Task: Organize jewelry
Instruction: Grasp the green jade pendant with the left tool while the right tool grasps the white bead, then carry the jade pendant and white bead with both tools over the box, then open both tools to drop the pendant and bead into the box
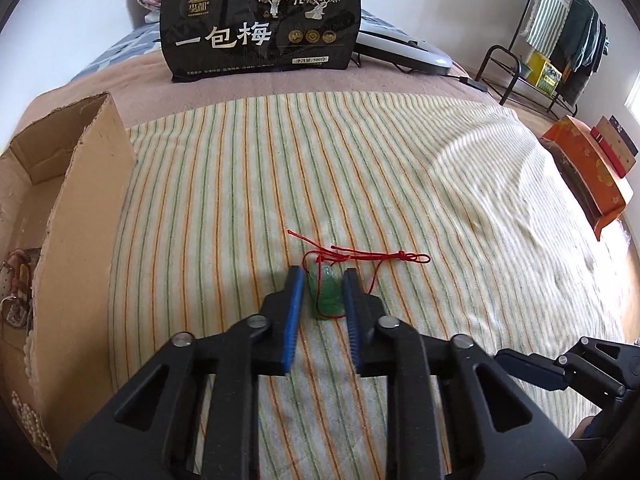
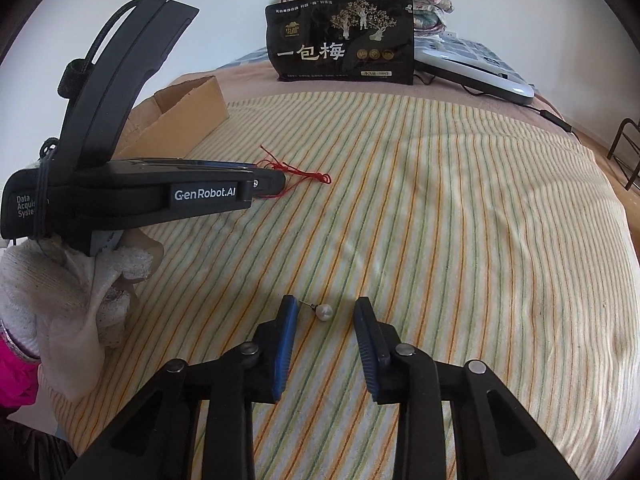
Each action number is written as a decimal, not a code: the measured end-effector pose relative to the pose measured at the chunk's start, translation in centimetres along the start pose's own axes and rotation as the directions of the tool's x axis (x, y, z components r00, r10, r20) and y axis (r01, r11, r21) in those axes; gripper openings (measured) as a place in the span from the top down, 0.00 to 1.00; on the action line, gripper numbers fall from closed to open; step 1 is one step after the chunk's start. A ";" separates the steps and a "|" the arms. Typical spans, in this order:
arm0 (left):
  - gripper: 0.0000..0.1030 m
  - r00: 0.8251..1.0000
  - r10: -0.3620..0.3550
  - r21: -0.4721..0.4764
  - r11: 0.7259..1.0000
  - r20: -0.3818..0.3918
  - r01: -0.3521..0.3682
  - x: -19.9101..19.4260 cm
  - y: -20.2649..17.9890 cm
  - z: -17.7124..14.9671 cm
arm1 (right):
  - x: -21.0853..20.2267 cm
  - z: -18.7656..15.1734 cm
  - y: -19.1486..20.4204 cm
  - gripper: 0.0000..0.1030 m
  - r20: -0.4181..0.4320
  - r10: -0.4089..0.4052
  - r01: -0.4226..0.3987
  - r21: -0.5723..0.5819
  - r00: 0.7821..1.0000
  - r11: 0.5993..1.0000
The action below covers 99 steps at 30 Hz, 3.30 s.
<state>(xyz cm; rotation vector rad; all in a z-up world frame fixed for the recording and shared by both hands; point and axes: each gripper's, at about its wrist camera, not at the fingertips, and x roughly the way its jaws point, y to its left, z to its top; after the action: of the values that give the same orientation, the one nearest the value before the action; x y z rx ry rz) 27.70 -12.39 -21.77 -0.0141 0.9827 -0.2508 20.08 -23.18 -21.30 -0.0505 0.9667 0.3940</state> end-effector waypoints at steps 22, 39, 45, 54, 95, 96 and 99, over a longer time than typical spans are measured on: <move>0.86 0.997 -0.043 -0.007 0.999 0.065 0.044 -4.4 0.1 0.5 | -2.9 0.4 -0.7 0.91 0.062 0.048 -0.051 0.050 0.997 0.997; 0.86 0.982 -0.070 0.010 0.998 0.176 0.070 -12.9 1.0 1.4 | -8.2 2.9 0.0 0.91 0.140 0.016 -0.025 0.061 0.990 0.998; 0.86 0.976 -0.062 0.008 0.998 0.210 0.062 -15.4 2.3 1.6 | -10.0 4.1 1.3 0.91 0.167 0.013 -0.021 0.049 0.986 0.999; 0.86 0.969 -0.029 -0.012 0.999 0.246 0.033 -18.4 6.2 1.8 | -12.1 6.4 4.8 0.91 0.205 0.050 -0.056 0.027 0.978 0.998; 0.86 0.979 0.082 -0.153 0.987 0.185 -0.054 -16.3 21.0 -0.5 | -2.3 9.4 18.6 0.91 0.092 0.199 -0.199 -0.005 0.976 0.980; 0.86 0.979 0.083 -0.152 0.987 0.185 -0.055 -16.3 20.9 -0.6 | -2.1 9.3 18.7 0.91 0.089 0.198 -0.198 -0.005 0.976 0.980; 0.86 0.979 0.085 -0.151 0.987 0.185 -0.057 -16.3 21.0 -0.7 | -1.6 9.3 18.8 0.91 0.081 0.194 -0.194 -0.006 0.978 0.981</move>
<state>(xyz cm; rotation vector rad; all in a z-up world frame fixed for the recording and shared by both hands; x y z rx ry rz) 22.82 11.55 -11.42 -0.1335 0.8068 -0.1092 20.08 -4.20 -12.19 0.0617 0.8943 0.5708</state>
